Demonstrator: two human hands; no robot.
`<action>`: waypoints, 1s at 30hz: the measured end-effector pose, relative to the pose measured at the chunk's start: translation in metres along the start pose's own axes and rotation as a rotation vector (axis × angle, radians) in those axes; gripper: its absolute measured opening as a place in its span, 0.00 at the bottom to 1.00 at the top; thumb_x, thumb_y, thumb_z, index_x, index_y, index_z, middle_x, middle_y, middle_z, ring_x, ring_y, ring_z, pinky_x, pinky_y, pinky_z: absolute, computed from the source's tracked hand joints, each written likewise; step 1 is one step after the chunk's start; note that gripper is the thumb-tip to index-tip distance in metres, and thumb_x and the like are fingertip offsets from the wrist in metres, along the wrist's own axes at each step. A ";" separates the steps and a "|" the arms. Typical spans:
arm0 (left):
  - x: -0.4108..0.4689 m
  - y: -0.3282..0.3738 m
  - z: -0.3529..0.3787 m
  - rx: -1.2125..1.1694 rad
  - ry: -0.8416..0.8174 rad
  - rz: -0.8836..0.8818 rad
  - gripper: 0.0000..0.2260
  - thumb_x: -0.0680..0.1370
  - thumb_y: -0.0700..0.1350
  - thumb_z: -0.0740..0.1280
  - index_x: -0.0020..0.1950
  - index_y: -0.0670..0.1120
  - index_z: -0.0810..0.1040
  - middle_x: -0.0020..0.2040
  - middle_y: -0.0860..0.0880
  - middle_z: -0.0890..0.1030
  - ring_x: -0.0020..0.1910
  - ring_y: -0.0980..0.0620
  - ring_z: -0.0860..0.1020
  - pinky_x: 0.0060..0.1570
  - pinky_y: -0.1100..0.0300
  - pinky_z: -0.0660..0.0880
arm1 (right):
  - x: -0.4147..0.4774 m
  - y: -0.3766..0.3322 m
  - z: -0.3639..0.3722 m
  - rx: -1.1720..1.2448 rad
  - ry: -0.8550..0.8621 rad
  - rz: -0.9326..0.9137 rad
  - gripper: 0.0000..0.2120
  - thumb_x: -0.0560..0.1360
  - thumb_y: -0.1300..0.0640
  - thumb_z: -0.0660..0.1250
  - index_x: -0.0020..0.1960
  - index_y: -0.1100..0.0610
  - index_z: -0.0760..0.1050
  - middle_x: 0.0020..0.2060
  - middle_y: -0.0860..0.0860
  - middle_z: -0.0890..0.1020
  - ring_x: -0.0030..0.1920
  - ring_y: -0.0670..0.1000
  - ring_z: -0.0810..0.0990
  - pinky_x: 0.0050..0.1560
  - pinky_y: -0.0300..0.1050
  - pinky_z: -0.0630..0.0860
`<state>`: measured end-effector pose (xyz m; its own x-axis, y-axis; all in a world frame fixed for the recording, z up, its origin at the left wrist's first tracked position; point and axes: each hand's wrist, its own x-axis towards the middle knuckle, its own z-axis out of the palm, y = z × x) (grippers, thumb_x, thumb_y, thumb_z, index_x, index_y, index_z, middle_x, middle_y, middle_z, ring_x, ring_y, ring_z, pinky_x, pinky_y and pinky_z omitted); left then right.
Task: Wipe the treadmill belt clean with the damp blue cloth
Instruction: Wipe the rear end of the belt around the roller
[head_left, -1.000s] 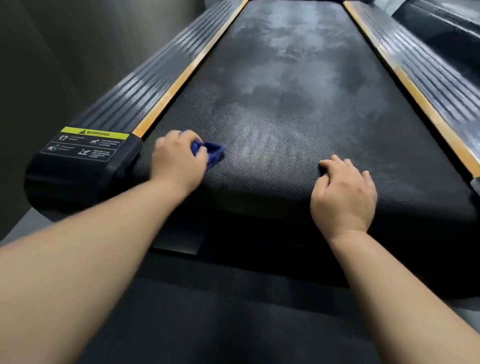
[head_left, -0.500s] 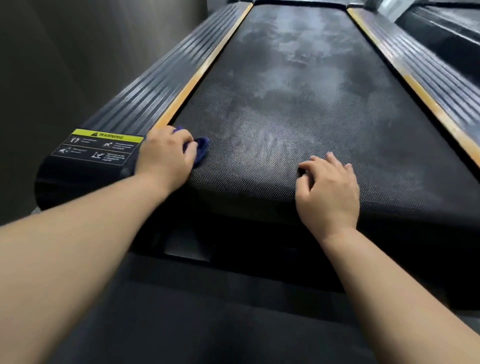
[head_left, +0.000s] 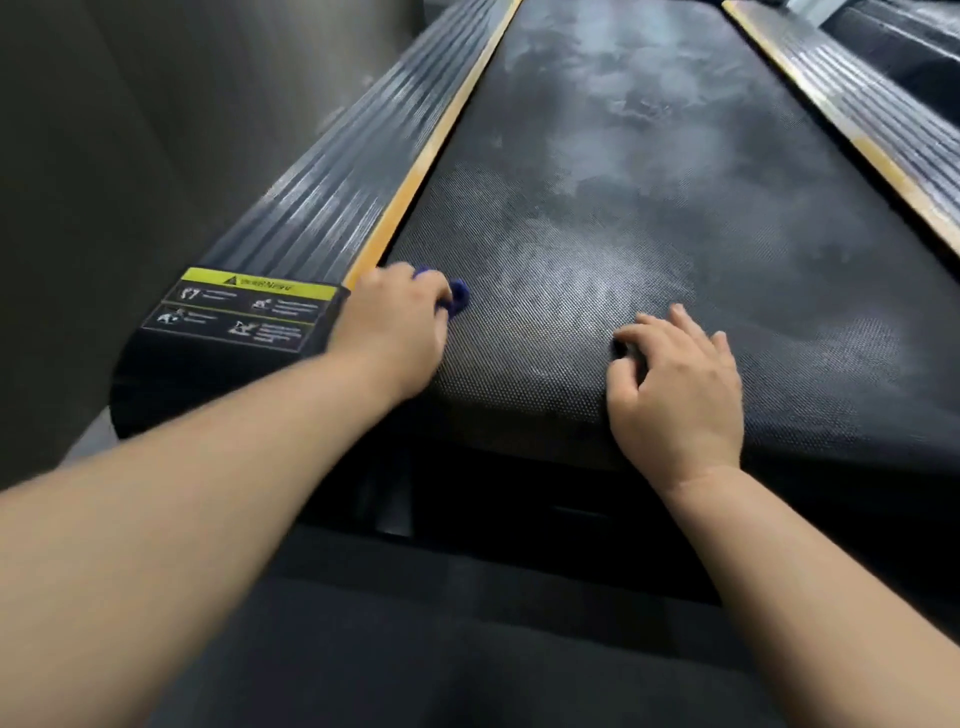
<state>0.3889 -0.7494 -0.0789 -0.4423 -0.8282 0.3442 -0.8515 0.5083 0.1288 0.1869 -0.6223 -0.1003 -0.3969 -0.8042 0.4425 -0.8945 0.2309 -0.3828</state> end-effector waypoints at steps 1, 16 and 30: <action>-0.018 0.002 -0.001 -0.047 0.045 0.053 0.10 0.76 0.48 0.62 0.53 0.47 0.79 0.50 0.41 0.78 0.49 0.38 0.74 0.53 0.49 0.70 | 0.001 -0.001 0.002 -0.012 0.004 0.019 0.17 0.72 0.52 0.57 0.54 0.53 0.79 0.62 0.50 0.79 0.71 0.53 0.66 0.73 0.54 0.52; 0.102 0.053 0.034 -0.152 -0.031 -0.274 0.07 0.78 0.46 0.62 0.52 0.51 0.79 0.57 0.43 0.77 0.56 0.40 0.75 0.52 0.55 0.70 | 0.051 0.074 -0.041 -0.171 -0.193 0.117 0.17 0.75 0.55 0.57 0.61 0.53 0.75 0.62 0.53 0.77 0.68 0.58 0.69 0.72 0.59 0.56; 0.092 0.044 0.024 -0.079 -0.120 -0.233 0.09 0.78 0.48 0.63 0.56 0.51 0.79 0.58 0.43 0.78 0.57 0.40 0.75 0.56 0.53 0.72 | 0.051 0.077 -0.042 -0.044 -0.151 0.179 0.14 0.75 0.59 0.58 0.58 0.54 0.76 0.58 0.54 0.77 0.59 0.58 0.73 0.67 0.53 0.64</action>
<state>0.3044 -0.8090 -0.0638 -0.2714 -0.9446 0.1847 -0.9117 0.3138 0.2651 0.0894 -0.6222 -0.0729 -0.5180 -0.8203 0.2426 -0.8218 0.3986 -0.4071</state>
